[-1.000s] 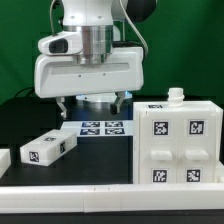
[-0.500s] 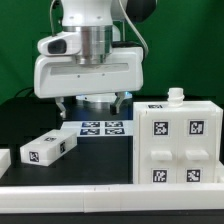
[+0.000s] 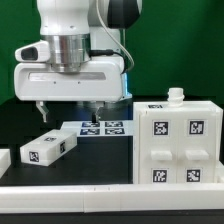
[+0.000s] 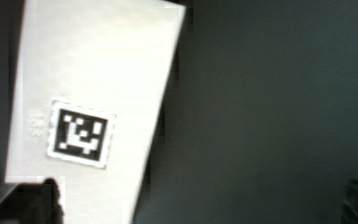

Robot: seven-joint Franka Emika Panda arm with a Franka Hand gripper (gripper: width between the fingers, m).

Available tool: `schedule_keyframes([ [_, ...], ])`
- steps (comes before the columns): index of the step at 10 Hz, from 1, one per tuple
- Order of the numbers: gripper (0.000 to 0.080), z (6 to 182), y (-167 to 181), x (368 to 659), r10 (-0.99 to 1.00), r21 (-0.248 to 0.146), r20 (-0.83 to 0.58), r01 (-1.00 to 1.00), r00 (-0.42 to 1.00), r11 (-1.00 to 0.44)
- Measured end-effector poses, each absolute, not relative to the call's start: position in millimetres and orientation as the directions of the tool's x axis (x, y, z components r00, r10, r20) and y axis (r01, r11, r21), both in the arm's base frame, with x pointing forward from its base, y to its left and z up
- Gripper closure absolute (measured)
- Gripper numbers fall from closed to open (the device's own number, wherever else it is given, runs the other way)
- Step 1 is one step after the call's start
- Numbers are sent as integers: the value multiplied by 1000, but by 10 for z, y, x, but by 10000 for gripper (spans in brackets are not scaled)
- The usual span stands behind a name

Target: Assemble cabinet

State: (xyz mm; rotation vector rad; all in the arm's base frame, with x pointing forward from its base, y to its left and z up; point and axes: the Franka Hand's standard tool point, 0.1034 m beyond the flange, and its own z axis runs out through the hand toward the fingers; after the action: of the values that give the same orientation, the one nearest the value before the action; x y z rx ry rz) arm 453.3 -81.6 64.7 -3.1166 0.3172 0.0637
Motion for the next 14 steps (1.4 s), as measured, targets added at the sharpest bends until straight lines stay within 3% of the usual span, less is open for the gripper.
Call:
schedule_keyframes([
  [3, 3, 637, -771, 4535, -401, -17, -47, -403, 915, -915],
  [4, 3, 587, -900, 4499, -415, -22, -54, -417, 908, -909],
  [6, 3, 537, -1204, 4456, -361, -11, -29, -361, 932, -932],
  [14, 3, 252, -1334, 4382, -354, 3, -39, -354, 935, -935],
])
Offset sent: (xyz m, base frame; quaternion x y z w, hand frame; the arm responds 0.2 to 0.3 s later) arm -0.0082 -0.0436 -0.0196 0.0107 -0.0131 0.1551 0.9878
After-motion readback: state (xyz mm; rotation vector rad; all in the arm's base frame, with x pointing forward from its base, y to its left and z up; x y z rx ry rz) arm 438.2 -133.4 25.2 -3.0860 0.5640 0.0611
